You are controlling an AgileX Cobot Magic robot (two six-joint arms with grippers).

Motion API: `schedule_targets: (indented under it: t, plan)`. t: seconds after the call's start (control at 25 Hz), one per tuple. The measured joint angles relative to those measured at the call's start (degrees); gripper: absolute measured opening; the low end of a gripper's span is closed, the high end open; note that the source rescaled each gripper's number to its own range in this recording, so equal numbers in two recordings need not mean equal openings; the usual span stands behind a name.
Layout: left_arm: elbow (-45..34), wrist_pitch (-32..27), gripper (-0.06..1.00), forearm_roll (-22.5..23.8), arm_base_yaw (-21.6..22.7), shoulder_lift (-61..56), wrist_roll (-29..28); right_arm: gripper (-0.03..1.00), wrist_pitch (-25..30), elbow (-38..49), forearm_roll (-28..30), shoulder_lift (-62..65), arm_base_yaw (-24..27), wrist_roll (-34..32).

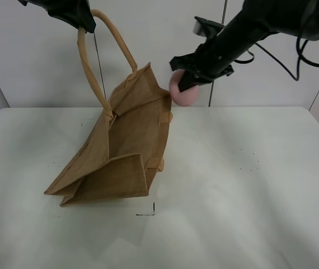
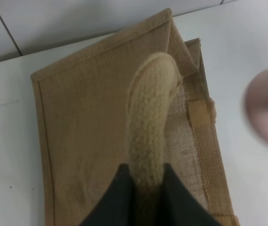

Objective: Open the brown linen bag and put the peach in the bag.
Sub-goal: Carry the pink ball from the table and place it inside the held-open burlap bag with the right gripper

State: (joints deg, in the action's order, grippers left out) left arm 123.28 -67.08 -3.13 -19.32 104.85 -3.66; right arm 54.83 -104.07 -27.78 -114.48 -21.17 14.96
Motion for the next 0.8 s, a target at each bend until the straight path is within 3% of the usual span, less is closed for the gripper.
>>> schedule_targets:
  t: [0.24, 0.64, 0.8]
  plan:
    - [0.0, 0.0, 0.0, 0.0, 0.0, 0.0, 0.0, 0.0, -5.1, -0.1, -1.0, -5.5, -8.4, 11.2]
    - [0.0, 0.0, 0.0, 0.0, 0.0, 0.0, 0.0, 0.0, -20.0, -0.1, -8.2, -16.3, -12.9, 25.2]
    - [0.0, 0.0, 0.0, 0.0, 0.0, 0.0, 0.0, 0.0, -22.5, -0.1, -9.8, -18.3, -15.2, 30.5]
